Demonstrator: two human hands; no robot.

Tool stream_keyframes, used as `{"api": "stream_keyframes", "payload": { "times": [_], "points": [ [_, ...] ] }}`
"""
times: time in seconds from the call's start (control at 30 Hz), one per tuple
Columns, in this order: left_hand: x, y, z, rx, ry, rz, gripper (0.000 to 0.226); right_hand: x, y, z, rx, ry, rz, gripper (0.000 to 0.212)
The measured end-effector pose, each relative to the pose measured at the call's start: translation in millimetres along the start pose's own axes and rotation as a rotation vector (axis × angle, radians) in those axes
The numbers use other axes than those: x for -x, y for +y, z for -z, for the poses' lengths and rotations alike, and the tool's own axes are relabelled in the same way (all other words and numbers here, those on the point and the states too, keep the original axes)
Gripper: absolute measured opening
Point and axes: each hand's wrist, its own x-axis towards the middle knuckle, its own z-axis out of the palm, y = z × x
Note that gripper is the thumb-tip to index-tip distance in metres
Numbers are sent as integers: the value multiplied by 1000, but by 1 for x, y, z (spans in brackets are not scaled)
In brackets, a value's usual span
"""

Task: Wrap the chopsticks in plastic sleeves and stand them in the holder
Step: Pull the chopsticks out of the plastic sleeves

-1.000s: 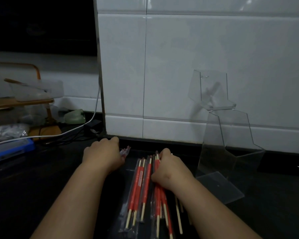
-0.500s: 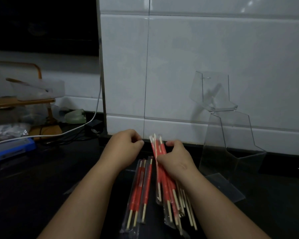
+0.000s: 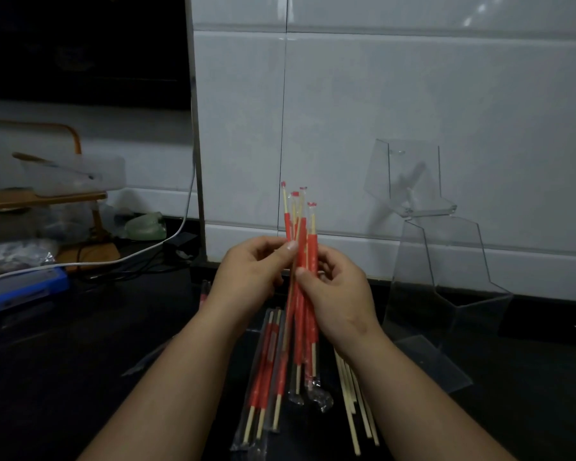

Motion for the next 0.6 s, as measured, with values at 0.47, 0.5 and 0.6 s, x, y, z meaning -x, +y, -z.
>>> {"api": "stream_keyframes", "payload": {
  "times": [0.47,0.5,0.6],
  "points": [
    [2,4,-1,36,43,8,15,1,7,-3,121,-76,43,24],
    [2,3,-1,34,50,8,17,1,7,-2,120,-104,28,24],
    [0,4,-1,94,123,9,21,2,5,3,74,-210,-89,29]
  ]
}}
